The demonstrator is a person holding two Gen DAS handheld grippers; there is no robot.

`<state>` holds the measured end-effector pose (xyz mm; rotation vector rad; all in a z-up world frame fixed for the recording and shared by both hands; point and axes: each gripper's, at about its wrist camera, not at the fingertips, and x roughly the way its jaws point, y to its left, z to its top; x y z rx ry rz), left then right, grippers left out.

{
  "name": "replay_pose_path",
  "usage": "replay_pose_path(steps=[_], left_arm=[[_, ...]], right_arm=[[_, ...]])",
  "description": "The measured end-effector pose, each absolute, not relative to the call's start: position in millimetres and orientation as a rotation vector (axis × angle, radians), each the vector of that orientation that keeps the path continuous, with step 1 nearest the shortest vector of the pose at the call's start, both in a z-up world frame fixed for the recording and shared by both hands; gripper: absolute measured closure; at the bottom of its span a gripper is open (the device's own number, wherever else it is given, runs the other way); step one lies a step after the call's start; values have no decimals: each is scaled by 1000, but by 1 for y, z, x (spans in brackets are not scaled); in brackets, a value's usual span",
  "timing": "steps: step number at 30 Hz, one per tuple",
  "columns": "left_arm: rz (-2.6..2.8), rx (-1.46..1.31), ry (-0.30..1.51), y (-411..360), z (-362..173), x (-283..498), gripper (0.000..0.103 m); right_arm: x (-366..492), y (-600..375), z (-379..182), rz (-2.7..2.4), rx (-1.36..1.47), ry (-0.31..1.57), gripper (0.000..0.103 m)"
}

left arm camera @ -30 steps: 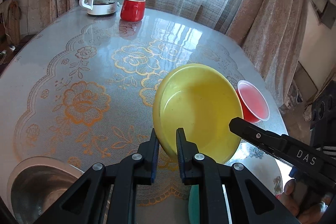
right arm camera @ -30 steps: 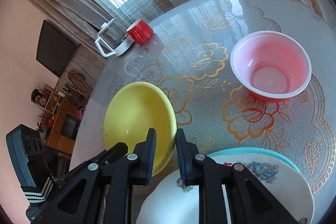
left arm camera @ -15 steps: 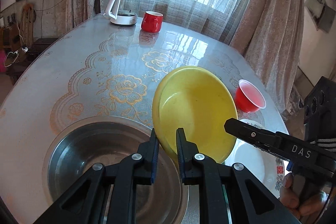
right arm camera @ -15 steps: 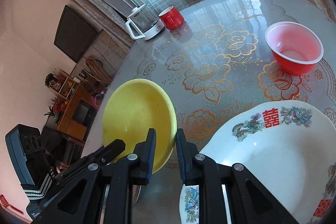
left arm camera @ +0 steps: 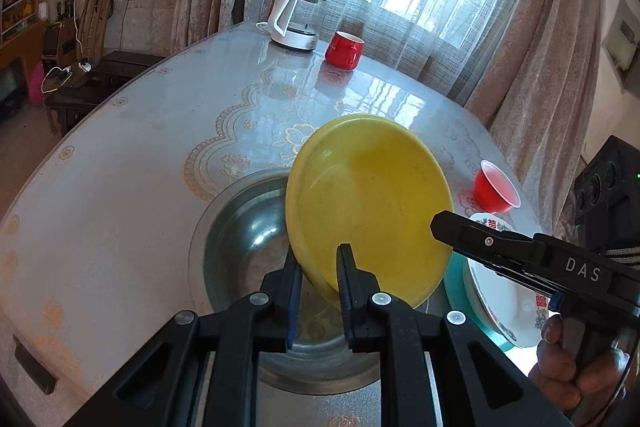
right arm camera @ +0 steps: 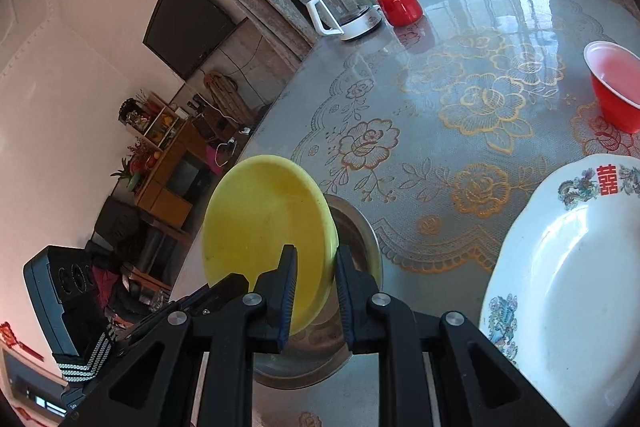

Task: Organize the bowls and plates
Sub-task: 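Lift the yellow bowl with both grippers over the steel bowl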

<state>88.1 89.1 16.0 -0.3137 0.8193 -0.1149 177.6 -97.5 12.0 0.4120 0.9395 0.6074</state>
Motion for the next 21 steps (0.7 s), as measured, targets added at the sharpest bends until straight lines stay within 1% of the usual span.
replay_pose_path(steps=[9, 17, 21], left_arm=[[-97, -350, 823, 105, 8, 68, 86], [-93, -379, 790, 118, 19, 58, 86], [-78, -401, 818, 125, 10, 60, 86]], right_arm=[[164, -77, 7, 631, 373, 966, 83], [161, -70, 15, 672, 376, 950, 83], [160, -62, 6, 671, 361, 983, 83]])
